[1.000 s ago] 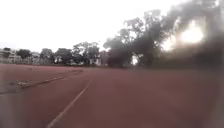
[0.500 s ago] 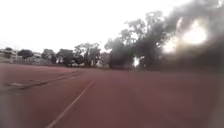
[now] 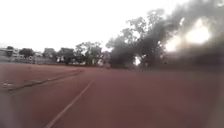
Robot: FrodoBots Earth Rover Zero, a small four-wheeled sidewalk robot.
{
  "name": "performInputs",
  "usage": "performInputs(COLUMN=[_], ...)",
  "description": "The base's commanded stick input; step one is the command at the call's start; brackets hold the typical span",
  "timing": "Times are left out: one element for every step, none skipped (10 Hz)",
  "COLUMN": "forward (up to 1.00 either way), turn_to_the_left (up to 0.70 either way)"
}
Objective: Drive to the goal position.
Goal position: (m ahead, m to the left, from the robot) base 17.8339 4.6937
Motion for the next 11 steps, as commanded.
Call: performInputs(forward=[0.70,0.70,0.70,0.70,0.70,0.70,0.70,0.70,0.70,0.70,0.70], turn_to_the_left=[0.00,0.00,0.00,0.00,0.00,0.00,0.00,0.00,0.00,0.00,0.00])
